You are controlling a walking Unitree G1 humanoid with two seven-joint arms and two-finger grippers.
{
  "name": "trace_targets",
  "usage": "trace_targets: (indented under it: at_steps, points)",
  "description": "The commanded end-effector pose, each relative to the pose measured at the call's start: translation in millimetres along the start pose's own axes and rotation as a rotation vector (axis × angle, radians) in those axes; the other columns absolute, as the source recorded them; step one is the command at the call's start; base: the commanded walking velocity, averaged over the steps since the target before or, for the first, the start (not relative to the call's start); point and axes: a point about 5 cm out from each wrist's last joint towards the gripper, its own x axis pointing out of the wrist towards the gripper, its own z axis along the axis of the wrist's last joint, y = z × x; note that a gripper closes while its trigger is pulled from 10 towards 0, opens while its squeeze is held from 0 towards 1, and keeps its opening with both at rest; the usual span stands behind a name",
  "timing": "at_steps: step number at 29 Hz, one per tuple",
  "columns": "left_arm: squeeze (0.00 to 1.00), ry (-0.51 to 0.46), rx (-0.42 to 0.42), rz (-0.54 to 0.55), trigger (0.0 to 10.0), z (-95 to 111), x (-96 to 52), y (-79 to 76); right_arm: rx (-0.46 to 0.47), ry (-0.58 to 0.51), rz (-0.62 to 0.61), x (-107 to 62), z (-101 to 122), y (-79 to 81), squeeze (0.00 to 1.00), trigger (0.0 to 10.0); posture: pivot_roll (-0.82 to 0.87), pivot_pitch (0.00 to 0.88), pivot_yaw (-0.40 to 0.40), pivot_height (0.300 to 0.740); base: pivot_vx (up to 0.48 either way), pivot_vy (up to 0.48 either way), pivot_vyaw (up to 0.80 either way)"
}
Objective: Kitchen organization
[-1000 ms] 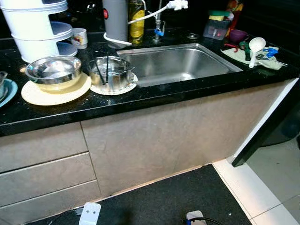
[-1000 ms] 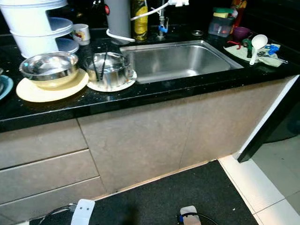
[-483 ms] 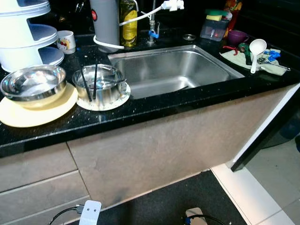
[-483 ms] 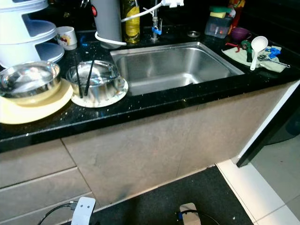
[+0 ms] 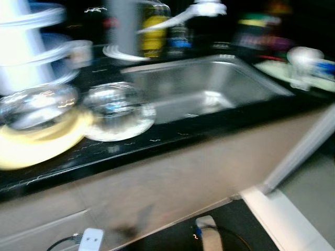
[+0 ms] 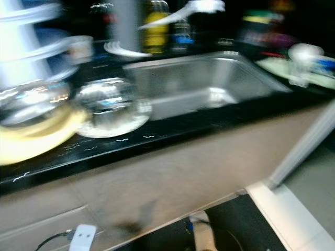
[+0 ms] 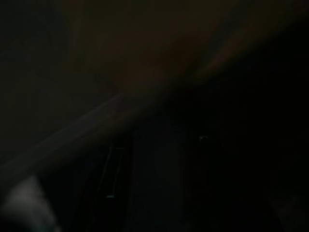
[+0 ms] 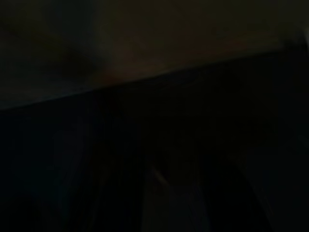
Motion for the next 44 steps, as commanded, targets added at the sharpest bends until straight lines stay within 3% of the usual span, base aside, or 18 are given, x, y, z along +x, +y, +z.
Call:
trace_targets:
  at_steps: [1, 44]
  points:
    - [0.00, 0.024, 0.005, 0.011, 10.0, -9.7, -4.9, 6.3, 0.006, 0.010, 0.005, 0.3, -1.3, 3.0, 0.00, 10.0, -0.08, 0.105, -0.033, 0.740, 0.000, 0.000, 0.00]
    - [0.00, 0.013, 0.022, 0.005, 10.0, -9.0, -4.9, 5.5, 0.024, 0.012, 0.022, -0.9, -4.2, 4.5, 0.00, 10.0, -0.09, 0.105, -0.020, 0.740, 0.000, 0.000, 0.00]
